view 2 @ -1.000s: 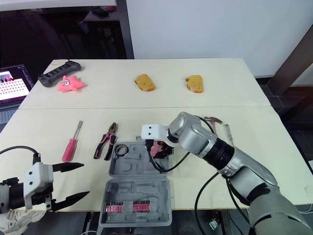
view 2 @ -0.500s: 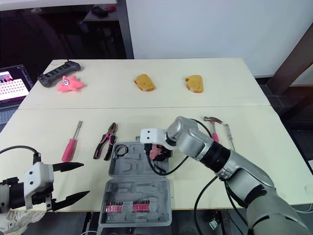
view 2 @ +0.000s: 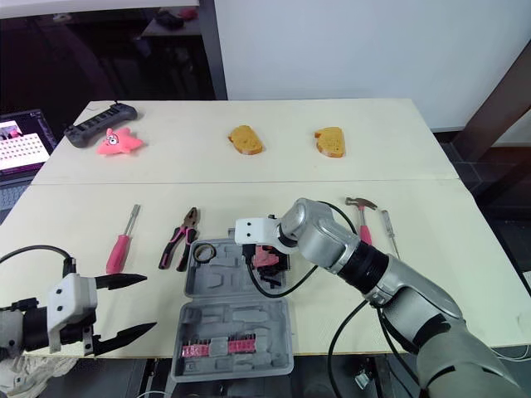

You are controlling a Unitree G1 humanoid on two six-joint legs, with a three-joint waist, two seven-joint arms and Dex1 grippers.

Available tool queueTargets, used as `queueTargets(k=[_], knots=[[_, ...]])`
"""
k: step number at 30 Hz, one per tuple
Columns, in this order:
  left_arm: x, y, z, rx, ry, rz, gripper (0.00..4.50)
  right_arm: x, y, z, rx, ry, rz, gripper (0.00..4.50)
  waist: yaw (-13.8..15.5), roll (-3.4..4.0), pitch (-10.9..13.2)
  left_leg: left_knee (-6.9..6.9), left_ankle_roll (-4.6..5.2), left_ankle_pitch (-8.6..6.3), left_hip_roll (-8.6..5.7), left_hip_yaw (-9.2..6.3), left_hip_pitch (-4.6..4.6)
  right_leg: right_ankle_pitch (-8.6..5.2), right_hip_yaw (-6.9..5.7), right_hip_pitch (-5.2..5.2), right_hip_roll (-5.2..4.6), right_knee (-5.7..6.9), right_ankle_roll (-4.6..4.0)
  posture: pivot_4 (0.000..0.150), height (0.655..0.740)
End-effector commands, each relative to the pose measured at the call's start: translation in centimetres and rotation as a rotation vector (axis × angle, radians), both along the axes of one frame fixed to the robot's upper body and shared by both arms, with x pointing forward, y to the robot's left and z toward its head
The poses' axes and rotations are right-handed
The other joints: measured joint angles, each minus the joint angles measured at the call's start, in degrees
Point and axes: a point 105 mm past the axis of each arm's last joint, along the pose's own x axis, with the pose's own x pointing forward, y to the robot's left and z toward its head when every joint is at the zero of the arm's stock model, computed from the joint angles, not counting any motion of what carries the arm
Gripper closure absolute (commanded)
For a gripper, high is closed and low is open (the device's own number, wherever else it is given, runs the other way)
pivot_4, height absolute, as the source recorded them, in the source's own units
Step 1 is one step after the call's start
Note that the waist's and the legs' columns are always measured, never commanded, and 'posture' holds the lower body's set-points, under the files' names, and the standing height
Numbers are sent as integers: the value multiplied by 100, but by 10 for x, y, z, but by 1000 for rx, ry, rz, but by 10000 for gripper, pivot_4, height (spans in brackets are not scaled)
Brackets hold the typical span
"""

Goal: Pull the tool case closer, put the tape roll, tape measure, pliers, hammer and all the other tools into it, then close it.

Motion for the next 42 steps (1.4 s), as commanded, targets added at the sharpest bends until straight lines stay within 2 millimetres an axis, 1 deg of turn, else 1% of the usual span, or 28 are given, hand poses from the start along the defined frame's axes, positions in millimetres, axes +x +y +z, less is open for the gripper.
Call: queueTargets(k=[1, 4, 6, 7, 10, 12, 14, 16, 17, 18, 19, 21, 23, 27, 33, 36, 38, 40, 42], knots=[[1, -1, 3, 12, -15, -16, 0, 1, 1, 38, 66, -77, 27, 259, 2, 1, 1, 0, 0, 0, 0, 0, -2, 0, 0, -2, -1, 0, 0, 1500, 7400], [3, -2, 3, 8, -14, -25, 0, -8, 1, 56, 136, -82, 68, 259, 2, 1, 1, -2, 0, 0, 0, 0, -2, 0, 0, -3, 0, -1, 0, 1500, 7400], [4, -2, 3, 7, -15, -31, 0, -14, -1, 62, 189, -66, 72, 259, -1, 1, 0, -5, 0, 0, 0, 0, -2, 0, 0, -3, 0, -1, 0, 1500, 7400], [4, -3, 3, 6, -15, -33, 0, -16, 1, 65, 245, -77, 83, 259, 0, -2, -1, -5, 0, 0, 0, 0, -2, 0, 0, -4, 0, -1, 1, 1500, 7400], [8, -4, 4, -2, -19, -45, 0, -16, -5, 63, 316, -180, 129, 259, 9, -3, -2, -6, 0, 0, 0, 0, -2, -1, 0, 0, 0, -6, 1, 1500, 7400], [9, -5, 4, -6, -21, -52, 0, -28, -2, 56, 353, -89, 166, 259, 4, -2, -1, -6, 0, 0, -1, 4, -3, -1, 1, 1, -3, -9, 1, 1500, 7400], [11, -6, 5, -10, -24, -58, 0, -33, -1, 53, 372, -52, 176, 259, -6, -2, -1, -5, 0, 0, -1, 4, -3, 0, 1, 0, -2, -7, 1, 1500, 7400], [12, -6, 7, -14, -28, -63, 0, -34, 2, 52, 426, -25, 166, 5510, -14, -2, -1, -5, 0, 0, 2, 4, 0, 2, 2, 0, 2, -4, -2, 1500, 7400], [13, -7, 8, -19, -32, -65, 0, -33, 0, 47, 426, -24, 163, 8763, -13, -2, -1, -5, 0, 0, 4, 3, 1, 2, 2, 0, 4, -4, -3, 1500, 7400], [14, -7, 9, -23, -33, -67, 0, -31, -1, 44, 426, -33, 159, 13447, -3, -2, -1, -5, 0, 0, 5, 2, 1, 2, 2, 0, 5, -3, -3, 1500, 7400], [14, -7, 10, -25, -34, -69, 0, -29, -2, 42, 450, -16, 132, 19483, -2, -2, -1, -6, 0, 0, 4, 2, 1, 2, 1, 1, 4, -4, -2, 1500, 7400], [14, -7, 11, -28, -36, -72, 0, -26, -4, 40, 477, -9, 109, 28827, 10, -3, -1, -5, 0, 0, 3, 2, 0, 2, 2, 2, 3, -6, -2, 1500, 7400], [14, -7, 12, -31, -37, -74, 0, -23, -5, 38, 491, -24, 96, 28827, 6, -2, -1, -4, 0, 0, 2, 3, -1, 2, 2, 3, 1, -7, -2, 1500, 7400], [14, -7, 14, -35, -42, -78, 0, -14, -14, 29, 499, -40, 60, 28827, 3, -2, -1, -4, 0, 0, 3, 3, 0, 2, 2, 2, 3, -6, -3, 1500, 7400], [16, -8, 20, -65, -69, -80, 0, -9, -20, 16, 526, -27, 28, 28827, -1, -2, -1, -5, 0, 0, 3, 3, 0, 2, 2, 2, 3, -6, -2, 1500, 7400], [18, -10, 29, -107, -101, -80, 0, -12, -27, -4, 480, 1, 31, 28827, 2, -3, -1, -4, 0, 0, 3, 3, 1, 2, 2, 3, 3, -5, -2, 1500, 7400], [19, -13, 34, -139, -112, -79, 0, -8, -32, -17, 461, 17, -6, 28827, 12, -3, -1, -4, 0, 0, 3, 3, 0, 2, 2, 4, 3, -6, -2, 1500, 7400], [19, -14, 36, -153, -111, -78, 0, -4, -40, -33, 437, 42, -54, 28827, 3, -3, -2, -3, 0, 0, 3, 3, 0, 2, 2, 5, 2, -6, -1, 1500, 7400], [19, -14, 36, -153, -107, -79, 0, -5, -48, -50, 414, 75, -80, 28827, -5, -6, -4, -1, 0, 0, 3, 3, 12, 2, 2, 18, 3, -6, -2, 1500, 7400]])
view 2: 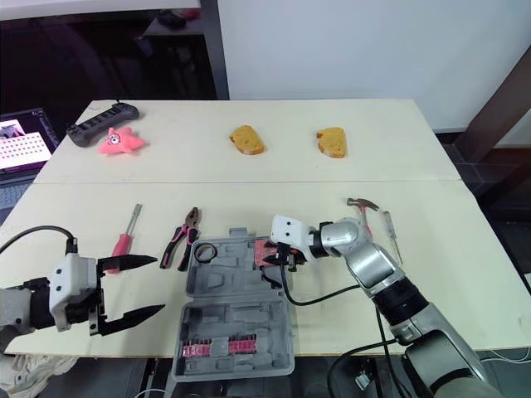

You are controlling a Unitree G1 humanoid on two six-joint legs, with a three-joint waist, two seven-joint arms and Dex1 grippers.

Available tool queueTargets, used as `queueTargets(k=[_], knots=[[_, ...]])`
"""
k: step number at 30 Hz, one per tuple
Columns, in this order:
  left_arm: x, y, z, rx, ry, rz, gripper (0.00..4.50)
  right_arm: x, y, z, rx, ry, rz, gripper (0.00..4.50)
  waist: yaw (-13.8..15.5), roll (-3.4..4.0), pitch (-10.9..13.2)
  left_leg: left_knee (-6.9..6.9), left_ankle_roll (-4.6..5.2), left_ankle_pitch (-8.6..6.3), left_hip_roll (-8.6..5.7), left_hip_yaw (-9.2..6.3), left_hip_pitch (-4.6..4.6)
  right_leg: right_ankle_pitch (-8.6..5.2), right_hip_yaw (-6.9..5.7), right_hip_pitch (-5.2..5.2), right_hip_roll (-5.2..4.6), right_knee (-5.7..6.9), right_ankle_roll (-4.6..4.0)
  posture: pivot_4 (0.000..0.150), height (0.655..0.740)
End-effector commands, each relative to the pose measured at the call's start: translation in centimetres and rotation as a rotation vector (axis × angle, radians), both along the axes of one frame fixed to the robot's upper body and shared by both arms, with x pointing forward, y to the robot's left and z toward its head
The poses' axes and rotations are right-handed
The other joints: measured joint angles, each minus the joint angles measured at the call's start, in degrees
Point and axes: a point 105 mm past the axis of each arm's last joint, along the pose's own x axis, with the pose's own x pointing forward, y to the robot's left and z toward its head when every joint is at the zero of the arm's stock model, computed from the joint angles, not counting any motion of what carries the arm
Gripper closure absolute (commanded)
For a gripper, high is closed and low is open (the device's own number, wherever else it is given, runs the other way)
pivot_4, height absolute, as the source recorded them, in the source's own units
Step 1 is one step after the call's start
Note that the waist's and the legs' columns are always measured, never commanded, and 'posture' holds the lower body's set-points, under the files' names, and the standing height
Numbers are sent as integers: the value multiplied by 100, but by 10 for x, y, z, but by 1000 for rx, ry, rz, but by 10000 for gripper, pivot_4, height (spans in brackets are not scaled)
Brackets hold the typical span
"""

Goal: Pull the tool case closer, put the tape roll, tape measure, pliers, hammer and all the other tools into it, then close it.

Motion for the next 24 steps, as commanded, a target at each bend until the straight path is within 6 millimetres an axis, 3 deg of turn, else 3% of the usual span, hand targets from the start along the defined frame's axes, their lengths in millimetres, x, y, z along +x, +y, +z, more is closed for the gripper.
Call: queueTargets(k=[1, 5, 8, 11, 13, 16, 19, 22, 24], knots=[[-2, -2, 9, -9, -28, -5, 0, -1, -18, -35, -66, 75, -45, 28827, -1, -2, -1, 0, 0, 0, 0, -1, 10, 0, 0, 12, 1, 0, 0, 1500, 7400], [-1, -1, 9, -6, -25, -6, 0, -3, -26, -52, -58, 138, -82, 28827, 1, -8, -7, -1, 0, 0, 0, -1, 39, -4, 0, 41, 1, -3, -6, 1500, 7400], [1, -1, 9, -3, -22, -11, 0, -1, -29, -55, -59, 122, -80, 28827, 6, -17, -14, -5, 0, -1, 0, 0, 79, -14, 3, 78, 1, -8, -22, 1500, 7400], [2, -1, 9, -1, -19, -15, 0, 3, -22, -41, 26, 92, -80, 28827, 6, -21, -19, -5, 0, -1, 0, 0, 91, -16, 5, 91, 1, -9, -22, 1500, 7400], [4, 1, 7, -3, -8, -11, 0, 7, -14, -18, 115, 21, -63, 28827, 13, -20, -19, -5, 0, -1, 0, 0, 90, -16, 5, 91, 2, -9, -22, 1500, 7400], [19, 13, 7, -55, 50, 95, 0, 11, -17, 18, 160, -79, -67, 28827, 12, -5, -9, -5, 0, -1, -1, 1, 77, -15, 8, 77, 2, -8, -21, 1500, 7400], [29, 24, 8, -79, 77, 158, 0, 11, -31, 43, 216, -81, -117, 21086, 5, 6, -2, -4, 0, 0, -1, 0, 40, -5, 8, 39, 3, -2, -5, 1500, 7400], [35, 40, 8, -80, 45, 234, 0, 13, -58, 59, 238, -140, -215, 6257, 8, 4, -3, -4, 0, -1, 0, -2, 19, -2, 6, 19, 4, -1, 2, 1500, 7400], [35, 55, 6, -87, 16, 305, 0, 10, -82, 66, 257, -159, -297, 581, 13, 4, -3, -8, 2, -2, 0, -3, 9, -2, 3, 11, 3, -2, 4, 1500, 7400]])
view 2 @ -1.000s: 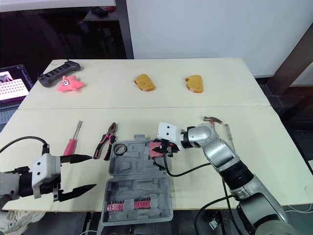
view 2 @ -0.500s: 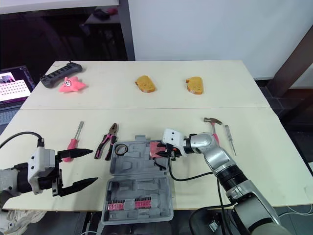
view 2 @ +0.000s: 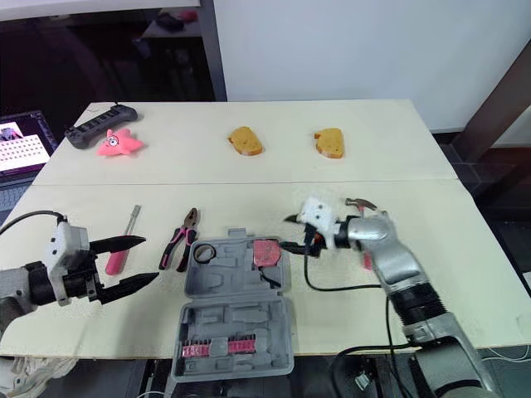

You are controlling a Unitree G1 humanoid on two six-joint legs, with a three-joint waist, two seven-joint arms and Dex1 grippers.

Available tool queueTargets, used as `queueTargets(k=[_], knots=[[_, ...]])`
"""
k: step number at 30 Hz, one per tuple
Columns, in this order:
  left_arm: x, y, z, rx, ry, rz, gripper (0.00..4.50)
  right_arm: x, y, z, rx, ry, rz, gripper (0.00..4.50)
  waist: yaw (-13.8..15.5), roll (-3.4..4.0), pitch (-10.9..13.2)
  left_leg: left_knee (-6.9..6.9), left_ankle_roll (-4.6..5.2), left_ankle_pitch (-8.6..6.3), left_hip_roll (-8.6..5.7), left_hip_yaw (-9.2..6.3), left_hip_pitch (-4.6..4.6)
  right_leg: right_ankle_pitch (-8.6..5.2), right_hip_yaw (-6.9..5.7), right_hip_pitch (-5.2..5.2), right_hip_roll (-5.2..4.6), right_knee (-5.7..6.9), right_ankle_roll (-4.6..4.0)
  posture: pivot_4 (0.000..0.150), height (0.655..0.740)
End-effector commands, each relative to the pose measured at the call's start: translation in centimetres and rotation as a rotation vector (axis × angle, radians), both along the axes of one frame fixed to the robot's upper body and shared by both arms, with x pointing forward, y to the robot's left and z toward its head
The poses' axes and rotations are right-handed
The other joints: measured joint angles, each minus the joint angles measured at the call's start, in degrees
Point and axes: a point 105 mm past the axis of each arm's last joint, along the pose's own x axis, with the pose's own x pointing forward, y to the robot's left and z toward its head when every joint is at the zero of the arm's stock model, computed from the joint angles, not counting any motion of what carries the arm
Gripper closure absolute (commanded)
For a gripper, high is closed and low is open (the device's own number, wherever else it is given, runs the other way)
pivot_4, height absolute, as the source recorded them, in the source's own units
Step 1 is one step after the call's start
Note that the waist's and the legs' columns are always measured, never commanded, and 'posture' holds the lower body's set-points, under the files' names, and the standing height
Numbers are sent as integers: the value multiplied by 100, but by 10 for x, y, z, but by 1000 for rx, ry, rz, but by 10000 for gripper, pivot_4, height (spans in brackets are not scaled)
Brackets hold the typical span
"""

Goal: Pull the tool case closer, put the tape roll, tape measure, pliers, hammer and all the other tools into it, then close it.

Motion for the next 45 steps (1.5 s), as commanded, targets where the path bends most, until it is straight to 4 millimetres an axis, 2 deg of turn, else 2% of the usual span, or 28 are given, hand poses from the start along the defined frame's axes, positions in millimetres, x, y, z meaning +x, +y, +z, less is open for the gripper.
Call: queueTargets(k=[1, 4, 6, 9, 13, 16, 20, 25, 28, 32, 33, 37, 41, 43, 45], knots=[[-3, 32, 3, 15, -66, 139, 0, -7, -40, 19, 61, -41, -139, 581, 3, 0, 0, -5, 2, -1, 0, 0, -6, 0, -1, -6, -2, -1, 0, 1500, 7400], [-11, 58, -1, -24, -72, 250, 0, -20, -74, 16, 85, -14, -253, 581, 7, 0, 0, -33, 2, -1, -3, 1, -8, -1, 0, -16, -5, -10, 0, 1500, 7400], [-15, 88, -3, -67, -93, 384, 0, -34, -104, 9, 98, 9, -356, 581, 22, -2, -1, -50, 2, -1, -3, 1, -7, -3, 0, -24, -4, -10, -1, 1500, 7400], [-25, 136, -12, -108, -106, 579, 0, -52, -156, 10, 242, 9, -578, 581, 11, -1, -1, -55, 2, -1, -2, -2, -2, -5, -3, -23, 0, -7, -4, 1500, 7400], [-45, 169, -27, -118, -66, 696, 0, -69, -204, 8, 294, -21, -767, 581, -30, -8, -3, -47, 1, 0, -3, 17, 7, -16, 14, -15, -2, -15, -24, 1500, 7400], [-52, 189, -27, -116, -73, 764, 0, -84, -226, -7, 229, -12, -837, 581, -21, -29, -9, -49, -1, 1, -3, 31, 39, -17, 27, 2, 0, -14, -27, 1500, 7400], [-53, 195, -29, -98, -70, 757, 0, -88, -231, -11, 228, -7, -854, 581, -19, -27, -10, -60, -1, 1, -2, 41, 74, -26, 37, 25, -1, -14, -27, 1500, 7400], [-44, 184, -18, -104, -116, 711, 0, -79, -221, -5, 249, -12, -818, 581, -18, -28, -11, -63, -2, 1, -1, 49, 75, -23, 44, 24, -1, -13, -31, 1500, 7400], [-37, 174, -12, -126, -146, 687, 0, -70, -202, 2, 269, -11, -751, 581, -23, -27, -11, -66, -2, 1, -1, 49, 76, -23, 45, 23, -1, -13, -30, 1500, 7400], [-30, 143, -7, -141, -163, 616, 0, -56, -151, 21, 302, 33, -550, 581, -21, -26, -10, -64, -2, 1, 0, 49, 76, -22, 48, 25, -1, -11, -28, 1500, 7400], [-30, 139, -7, -142, -160, 605, 0, -55, -143, 24, 302, 44, -519, 581, -16, -26, -10, -64, -2, 1, 0, 49, 76, -22, 48, 25, -1, -10, -28, 1500, 7400], [-23, 99, 3, -160, -159, 502, 0, -55, -86, 45, 213, 72, -250, 581, -1, -27, -9, -65, -2, 1, -1, 48, 73, -24, 48, 25, -2, -11, -23, 1500, 7400], [-21, 70, 9, -144, -145, 416, 0, -55, -62, 60, 192, 82, -144, 581, 26, -31, -10, -60, -2, 1, -1, 44, 71, -24, 47, 27, 0, -11, -22, 1500, 7400], [-20, 44, 15, -117, -142, 317, 0, -58, -44, 68, 151, 74, -63, 581, 22, -32, -10, -62, -2, 1, -2, 44, 70, -25, 47, 28, -1, -14, -21, 1500, 7400], [-18, 26, 21, -110, -140, 250, 0, -59, -35, 75, 128, 58, -28, 581, 12, -31, -8, -61, -2, 1, -2, 46, 67, -26, 47, 25, -3, -15, -20, 1500, 7400]])
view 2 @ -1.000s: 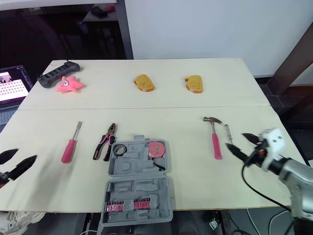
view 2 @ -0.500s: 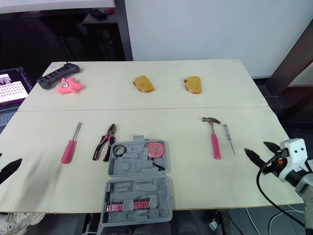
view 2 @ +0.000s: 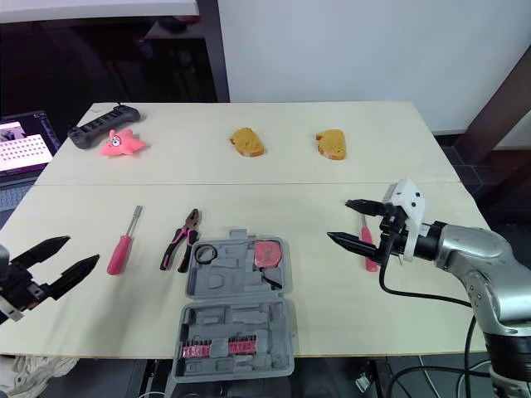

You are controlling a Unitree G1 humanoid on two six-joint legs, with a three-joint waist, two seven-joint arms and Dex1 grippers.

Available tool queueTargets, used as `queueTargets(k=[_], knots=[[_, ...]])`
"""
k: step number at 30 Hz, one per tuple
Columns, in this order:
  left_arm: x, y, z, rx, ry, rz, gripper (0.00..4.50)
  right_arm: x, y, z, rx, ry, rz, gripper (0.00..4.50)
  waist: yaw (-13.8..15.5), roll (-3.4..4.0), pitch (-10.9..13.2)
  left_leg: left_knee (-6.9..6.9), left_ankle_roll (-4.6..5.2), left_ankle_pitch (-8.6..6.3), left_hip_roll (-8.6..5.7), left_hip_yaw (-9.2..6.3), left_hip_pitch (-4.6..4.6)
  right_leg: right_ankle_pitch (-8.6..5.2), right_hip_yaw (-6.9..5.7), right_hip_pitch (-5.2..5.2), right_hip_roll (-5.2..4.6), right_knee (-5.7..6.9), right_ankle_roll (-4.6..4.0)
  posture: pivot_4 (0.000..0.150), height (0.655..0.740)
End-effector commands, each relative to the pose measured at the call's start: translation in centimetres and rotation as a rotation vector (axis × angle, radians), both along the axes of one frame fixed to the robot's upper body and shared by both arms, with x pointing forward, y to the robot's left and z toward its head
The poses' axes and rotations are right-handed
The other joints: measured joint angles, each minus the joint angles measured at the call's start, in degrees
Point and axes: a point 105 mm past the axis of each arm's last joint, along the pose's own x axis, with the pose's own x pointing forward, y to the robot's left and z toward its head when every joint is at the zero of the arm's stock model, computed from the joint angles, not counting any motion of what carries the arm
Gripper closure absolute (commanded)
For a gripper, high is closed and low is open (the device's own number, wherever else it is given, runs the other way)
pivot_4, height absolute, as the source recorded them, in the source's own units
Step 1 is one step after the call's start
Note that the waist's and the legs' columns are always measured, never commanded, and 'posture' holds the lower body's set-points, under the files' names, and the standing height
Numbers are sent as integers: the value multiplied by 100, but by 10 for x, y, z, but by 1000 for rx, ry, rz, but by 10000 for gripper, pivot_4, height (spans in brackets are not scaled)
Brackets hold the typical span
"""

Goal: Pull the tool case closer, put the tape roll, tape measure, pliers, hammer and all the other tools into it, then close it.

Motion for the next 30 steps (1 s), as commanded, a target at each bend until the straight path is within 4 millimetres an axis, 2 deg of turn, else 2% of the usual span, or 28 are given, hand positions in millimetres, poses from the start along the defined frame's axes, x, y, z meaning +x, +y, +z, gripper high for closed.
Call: queueTargets(k=[1, 6, 11, 17, 21, 25, 30], knots=[[3, -34, 18, 37, -35, -130, 0, -7, 19, 18, -33, -56, 93, 581, -1, 0, 0, -1, 0, 0, 0, 0, -1, 0, 0, -2, 0, 0, 0, 1500, 7400], [9, -47, 20, 45, -27, -140, 0, -19, 34, 23, -70, -55, 169, 581, -8, -1, 0, -4, 0, 0, 1, -1, -1, 0, -1, -3, 2, 0, 1, 1500, 7400], [14, -47, 0, 20, 64, -34, 0, -28, 49, 32, -87, -52, 257, 581, -20, 2, 3, -4, 1, 0, 1, 0, -1, 1, -1, -7, 2, 0, 3, 1500, 7400], [38, -57, -9, -31, 69, 160, 0, -29, 64, 39, -114, -77, 322, 581, 21, -9, 4, 5, 0, 0, -1, -7, -3, 1, -3, 1, 2, 0, 2, 1500, 7400], [47, -64, -14, -62, 130, 170, 0, -30, 71, 45, -109, -82, 349, 581, 10, -13, 2, 4, 0, 0, -2, -9, -3, 10, -4, 0, 3, 0, 16, 1500, 7400], [54, -59, -16, -58, 159, 208, 0, -31, 77, 46, -114, -87, 362, 581, -8, -12, 3, -6, 0, 0, 0, -12, -3, 12, -10, -7, 3, 2, 20, 1500, 7400], [78, -64, -22, -87, 280, 297, 0, -28, 77, 43, -135, -87, 340, 581, 43, -13, 2, 1, 0, 0, -2, -25, -15, 13, -22, -7, 2, 1, 22, 1500, 7400]])
